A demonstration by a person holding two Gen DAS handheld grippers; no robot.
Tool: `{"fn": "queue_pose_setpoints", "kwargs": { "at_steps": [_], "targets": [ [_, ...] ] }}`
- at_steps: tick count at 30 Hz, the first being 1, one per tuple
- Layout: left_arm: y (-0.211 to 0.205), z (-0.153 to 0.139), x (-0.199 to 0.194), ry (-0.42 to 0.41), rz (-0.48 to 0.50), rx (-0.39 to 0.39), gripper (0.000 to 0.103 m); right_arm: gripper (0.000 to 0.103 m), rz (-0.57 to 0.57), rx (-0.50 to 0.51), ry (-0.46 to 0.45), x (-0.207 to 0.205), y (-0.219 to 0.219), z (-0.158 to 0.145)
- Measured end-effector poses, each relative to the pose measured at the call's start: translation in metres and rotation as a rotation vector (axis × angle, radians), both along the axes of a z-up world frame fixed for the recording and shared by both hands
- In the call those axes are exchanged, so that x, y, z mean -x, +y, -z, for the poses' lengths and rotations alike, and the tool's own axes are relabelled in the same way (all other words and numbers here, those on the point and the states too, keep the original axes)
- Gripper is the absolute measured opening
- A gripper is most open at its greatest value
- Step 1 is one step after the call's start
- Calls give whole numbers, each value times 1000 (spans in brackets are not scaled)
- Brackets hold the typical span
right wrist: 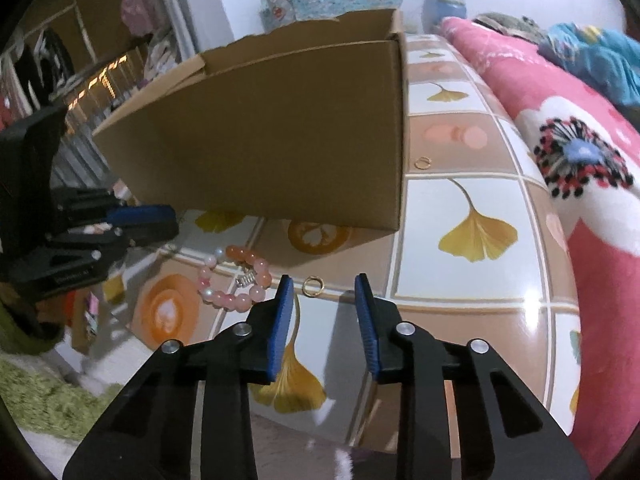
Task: Organize jewelry
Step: 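Grasp the gold ring with the right tool while the left tool grasps the gold charm, then carry the ring and charm over the box with both tools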
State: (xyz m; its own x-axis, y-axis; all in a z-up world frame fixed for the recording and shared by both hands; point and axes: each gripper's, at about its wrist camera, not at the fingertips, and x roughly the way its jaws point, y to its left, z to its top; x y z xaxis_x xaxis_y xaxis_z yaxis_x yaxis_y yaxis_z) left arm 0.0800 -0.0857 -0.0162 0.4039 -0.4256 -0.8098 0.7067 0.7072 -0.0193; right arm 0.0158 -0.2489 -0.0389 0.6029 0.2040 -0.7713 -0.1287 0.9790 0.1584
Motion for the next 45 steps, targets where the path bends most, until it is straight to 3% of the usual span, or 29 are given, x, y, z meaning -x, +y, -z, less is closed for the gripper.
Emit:
{"fn": "queue_pose_setpoints", "kwargs": {
  "at_steps": [9, 15, 16, 33, 36, 40, 45],
  "targets": [
    [2, 2, -1, 5, -3, 8, 15, 15, -52, 130, -17, -7, 13, 6],
    [3, 1, -1, 4, -3, 12, 15, 6, -56, 146, -24, -8, 12, 6],
    [4, 1, 0, 2, -3, 14, 15, 0, -50, 144, -27, -8, 11, 5],
    [7, -5, 6, -16, -3, 21, 15, 0, 4, 133, -14, 0, -2, -3],
    [8, -6, 5, -17, -4, 22, 15, 3, -13, 127, -13, 1, 5, -3],
    [9, -6, 5, -14, -7, 23, 15, 21, -44, 146, -24, 10, 11, -4],
    [9, -5, 5, -10, -10, 22, 15, 28, -39, 136, -17, 9, 14, -3]
  ]
}}
